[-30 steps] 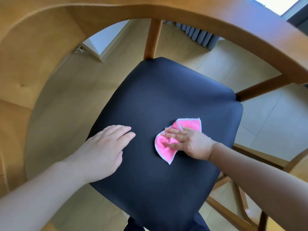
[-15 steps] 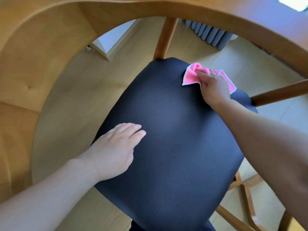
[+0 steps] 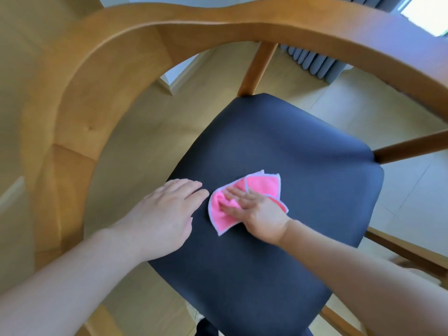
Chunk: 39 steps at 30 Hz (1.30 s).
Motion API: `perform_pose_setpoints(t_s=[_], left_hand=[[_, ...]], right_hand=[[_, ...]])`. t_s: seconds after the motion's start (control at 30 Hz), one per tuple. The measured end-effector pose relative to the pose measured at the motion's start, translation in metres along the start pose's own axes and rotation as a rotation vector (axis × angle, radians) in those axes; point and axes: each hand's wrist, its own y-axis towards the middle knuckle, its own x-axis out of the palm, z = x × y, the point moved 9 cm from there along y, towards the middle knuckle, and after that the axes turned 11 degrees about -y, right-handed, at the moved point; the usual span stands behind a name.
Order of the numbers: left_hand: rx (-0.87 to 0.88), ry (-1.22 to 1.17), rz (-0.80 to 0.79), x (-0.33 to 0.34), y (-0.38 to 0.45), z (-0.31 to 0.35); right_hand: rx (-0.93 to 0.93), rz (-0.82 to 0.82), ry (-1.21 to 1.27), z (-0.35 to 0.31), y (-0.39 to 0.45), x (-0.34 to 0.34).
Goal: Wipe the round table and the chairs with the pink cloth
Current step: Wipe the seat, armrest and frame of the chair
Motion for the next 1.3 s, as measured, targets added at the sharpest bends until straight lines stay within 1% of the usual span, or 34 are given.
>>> perform_pose_setpoints(t_s=[0.03,0.1,0.3,0.37,0.47,0.57,0.7,0.8,0.87,0.93,1.0,1.2,1.23,1.3], left_hand=[[-0.001,0.008,0.005,-0.003,-0.002,-0.002],[-0.013,-0.006,-0.006,-0.003,-0.005,-0.007],[-0.021,-0.085,-0.003,0.008,-0.001,-0.016],[-0.015,-0.083,-0.009,0.011,0.001,-0.017],[-0.03,-0.082,0.0,0.01,0.003,-0.022],[-0.051,-0.092,0.008,0.007,0.005,-0.028],[-0.086,-0.11,0.028,0.001,0.008,-0.038],[-0.088,-0.116,0.029,0.0,0.01,-0.042],[-0.089,-0.113,0.031,-0.001,0.011,-0.042],[-0.091,-0.108,0.03,-0.001,0.012,-0.042],[-0.095,-0.112,0.026,-0.001,0.011,-0.042],[-0.123,-0.098,-0.023,0.005,0.001,-0.045],[-0.117,-0.1,-0.025,0.004,-0.001,-0.044],[-0.095,-0.097,-0.027,0.002,-0.005,-0.041]], right_hand=[[-0.065,-0.006,-0.002,-0.017,-0.001,0.005],[-0.13,-0.007,-0.01,-0.032,-0.003,0.011],[-0.255,-0.04,-0.097,-0.015,0.001,0.011],[-0.228,-0.035,-0.096,0.002,0.009,0.007],[-0.065,0.004,-0.047,0.048,0.029,-0.009],[0.107,0.025,-0.056,0.1,0.05,-0.027],[0.532,0.08,-0.095,0.19,0.069,-0.047],[0.665,0.061,-0.11,0.22,0.077,-0.047],[0.695,0.105,-0.088,0.222,0.078,-0.05],[0.687,0.153,-0.064,0.214,0.079,-0.053],[0.631,0.147,-0.038,0.196,0.081,-0.054],[0.363,-0.167,-0.049,0.095,0.086,-0.011],[0.31,-0.195,-0.038,0.075,0.087,-0.004],[0.098,-0.186,-0.018,0.029,0.091,0.003]])
